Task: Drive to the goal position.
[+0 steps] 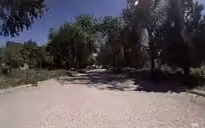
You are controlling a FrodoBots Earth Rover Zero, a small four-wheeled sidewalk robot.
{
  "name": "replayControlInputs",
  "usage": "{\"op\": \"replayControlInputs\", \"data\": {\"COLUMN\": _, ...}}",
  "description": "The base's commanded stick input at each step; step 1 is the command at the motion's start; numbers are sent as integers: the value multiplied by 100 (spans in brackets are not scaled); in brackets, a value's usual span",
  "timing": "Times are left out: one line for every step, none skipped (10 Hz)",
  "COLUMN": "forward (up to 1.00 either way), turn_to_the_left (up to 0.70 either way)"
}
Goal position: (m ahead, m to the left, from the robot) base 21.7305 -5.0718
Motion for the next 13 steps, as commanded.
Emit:
{"op": "replayControlInputs", "data": {"forward": 70, "turn_to_the_left": 1}}
{"op": "replayControlInputs", "data": {"forward": 70, "turn_to_the_left": 1}}
{"op": "replayControlInputs", "data": {"forward": 70, "turn_to_the_left": 1}}
{"op": "replayControlInputs", "data": {"forward": 70, "turn_to_the_left": 1}}
{"op": "replayControlInputs", "data": {"forward": 70, "turn_to_the_left": 1}}
{"op": "replayControlInputs", "data": {"forward": 70, "turn_to_the_left": 1}}
{"op": "replayControlInputs", "data": {"forward": 70, "turn_to_the_left": 1}}
{"op": "replayControlInputs", "data": {"forward": 70, "turn_to_the_left": 1}}
{"op": "replayControlInputs", "data": {"forward": 70, "turn_to_the_left": 1}}
{"op": "replayControlInputs", "data": {"forward": 70, "turn_to_the_left": 1}}
{"op": "replayControlInputs", "data": {"forward": 70, "turn_to_the_left": 1}}
{"op": "replayControlInputs", "data": {"forward": 70, "turn_to_the_left": 1}}
{"op": "replayControlInputs", "data": {"forward": 70, "turn_to_the_left": 1}}
